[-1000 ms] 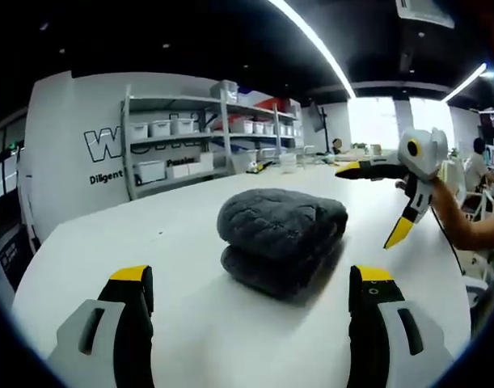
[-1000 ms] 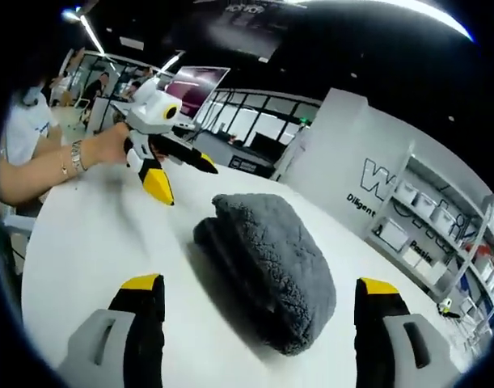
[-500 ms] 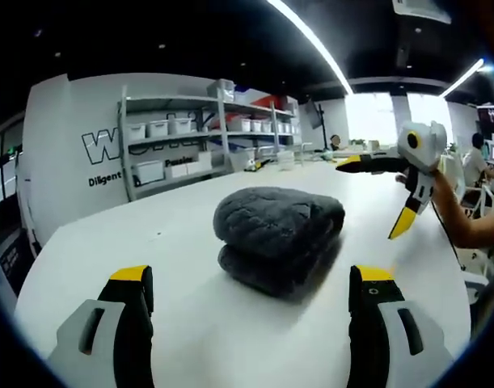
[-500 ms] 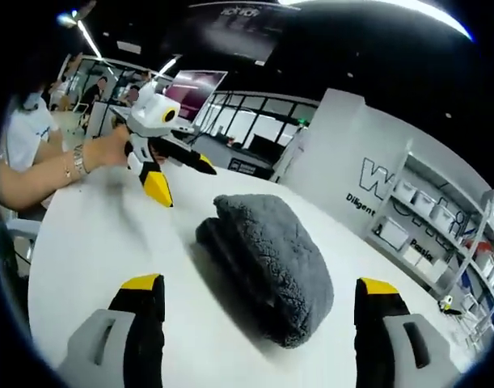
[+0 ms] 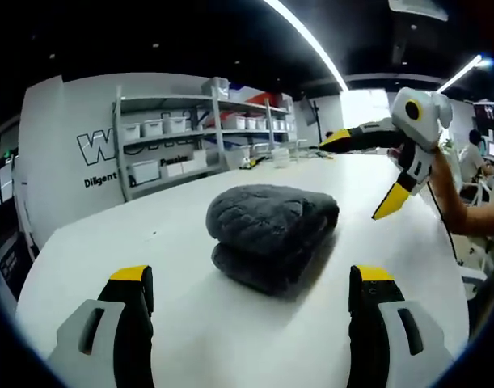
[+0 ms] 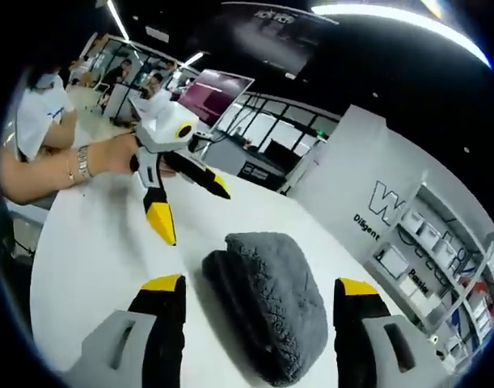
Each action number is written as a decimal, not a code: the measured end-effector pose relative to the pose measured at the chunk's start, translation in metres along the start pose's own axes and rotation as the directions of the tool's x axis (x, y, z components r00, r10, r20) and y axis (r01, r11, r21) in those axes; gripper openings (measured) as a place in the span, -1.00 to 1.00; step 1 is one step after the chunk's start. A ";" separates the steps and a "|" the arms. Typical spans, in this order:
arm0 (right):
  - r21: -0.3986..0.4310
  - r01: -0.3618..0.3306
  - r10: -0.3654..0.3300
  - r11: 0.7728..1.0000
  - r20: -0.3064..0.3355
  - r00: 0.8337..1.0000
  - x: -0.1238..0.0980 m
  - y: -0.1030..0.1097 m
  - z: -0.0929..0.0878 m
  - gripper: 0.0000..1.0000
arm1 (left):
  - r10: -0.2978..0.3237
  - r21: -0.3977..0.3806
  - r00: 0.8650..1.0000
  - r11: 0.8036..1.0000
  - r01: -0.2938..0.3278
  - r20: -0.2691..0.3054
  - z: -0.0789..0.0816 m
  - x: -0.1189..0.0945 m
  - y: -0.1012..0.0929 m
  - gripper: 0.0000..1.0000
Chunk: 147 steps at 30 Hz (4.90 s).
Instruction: Open the folded towel by lifting each exposed corner and separating the folded layers until the towel lies flat within the target outline without major curled edges
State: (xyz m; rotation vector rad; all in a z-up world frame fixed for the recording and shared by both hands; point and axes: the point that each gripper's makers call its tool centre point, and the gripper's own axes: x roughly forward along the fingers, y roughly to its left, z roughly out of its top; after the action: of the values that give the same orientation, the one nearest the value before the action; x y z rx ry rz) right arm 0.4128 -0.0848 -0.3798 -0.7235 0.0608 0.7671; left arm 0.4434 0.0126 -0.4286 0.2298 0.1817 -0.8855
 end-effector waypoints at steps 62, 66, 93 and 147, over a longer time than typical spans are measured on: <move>-0.253 0.051 -0.066 0.966 -0.054 0.996 0.057 -0.020 0.017 -0.97 | -0.030 0.010 0.999 0.999 0.031 -0.017 -0.001 0.003 -0.001 0.99; -0.237 0.084 -0.095 0.968 -0.036 0.995 0.046 -0.035 0.022 -0.98 | -0.028 0.009 0.999 1.000 0.029 -0.018 -0.001 0.003 -0.001 0.99; -0.083 0.320 -0.322 0.944 -0.016 0.947 -0.041 -0.122 -0.015 -0.98 | -0.036 0.018 0.999 0.999 0.037 -0.038 -0.006 0.004 -0.005 0.99; 0.298 0.441 -0.392 0.846 -0.211 0.895 -0.149 -0.145 -0.203 -0.98 | -0.054 0.034 0.996 0.998 0.056 -0.065 -0.010 0.006 -0.004 0.99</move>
State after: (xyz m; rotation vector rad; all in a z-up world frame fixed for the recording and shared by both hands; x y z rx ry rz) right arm 0.4394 -0.3732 -0.4053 -0.4348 0.1561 0.2698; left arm 0.4433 0.0081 -0.4407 0.2881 0.2329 -0.9373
